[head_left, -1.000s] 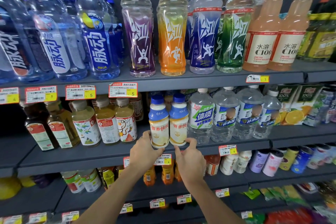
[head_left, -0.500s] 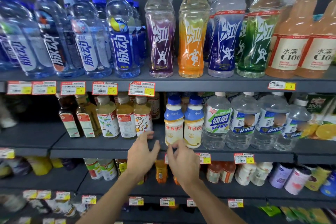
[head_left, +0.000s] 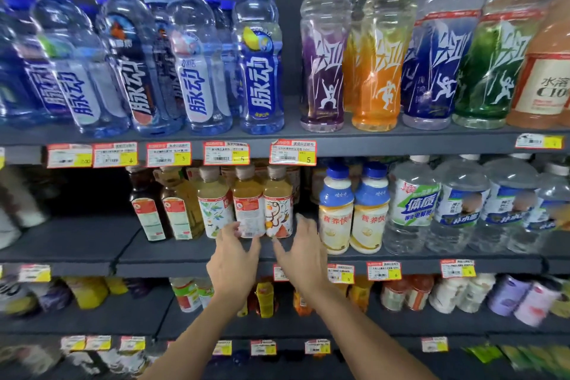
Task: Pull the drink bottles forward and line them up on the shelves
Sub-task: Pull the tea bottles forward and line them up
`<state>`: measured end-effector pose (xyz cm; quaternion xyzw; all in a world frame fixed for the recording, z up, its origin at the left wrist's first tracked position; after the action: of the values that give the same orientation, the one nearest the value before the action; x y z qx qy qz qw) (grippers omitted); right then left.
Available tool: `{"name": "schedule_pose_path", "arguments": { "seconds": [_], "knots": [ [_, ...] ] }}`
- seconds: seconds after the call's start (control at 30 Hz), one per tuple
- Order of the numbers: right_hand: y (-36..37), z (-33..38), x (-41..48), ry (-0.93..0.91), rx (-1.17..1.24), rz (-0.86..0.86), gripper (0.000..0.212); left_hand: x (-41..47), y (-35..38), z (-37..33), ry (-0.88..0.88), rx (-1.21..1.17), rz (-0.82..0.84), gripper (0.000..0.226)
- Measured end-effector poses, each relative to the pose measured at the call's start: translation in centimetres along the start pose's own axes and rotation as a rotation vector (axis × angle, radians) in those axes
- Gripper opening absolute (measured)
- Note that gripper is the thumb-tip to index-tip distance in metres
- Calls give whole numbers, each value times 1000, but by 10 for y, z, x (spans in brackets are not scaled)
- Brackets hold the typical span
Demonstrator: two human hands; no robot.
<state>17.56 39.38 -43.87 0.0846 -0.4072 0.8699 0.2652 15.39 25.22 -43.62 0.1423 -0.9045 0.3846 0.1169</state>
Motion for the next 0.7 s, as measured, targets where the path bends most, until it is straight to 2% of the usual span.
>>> {"name": "schedule_pose_path", "arguments": {
  "seconds": [0.1,0.23,0.43,0.7],
  "knots": [
    [16,15,20,123,26,7,89,11,-5,15,14,-2,44,41],
    [27,21,24,160,64,-35,68,18,-6,29,9,78,90,37],
    [23,19,-6,203,34,-166,61,15,3,25,-39,134,126,41],
    [4,4,-21,161,-44,-138,70,11,32,-7,-136,145,37,74]
  ]
}}
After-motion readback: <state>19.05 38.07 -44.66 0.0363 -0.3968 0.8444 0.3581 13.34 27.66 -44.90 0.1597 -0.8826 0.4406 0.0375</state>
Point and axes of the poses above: each hand's wrist, its own x-axis towards the middle knuckle, its own y-axis out of the palm, z = x × y, the point moved 1 cm from there along x, towards the middle knuckle, and after that the axes turned 1 degree about x, right-handed, at the moved point
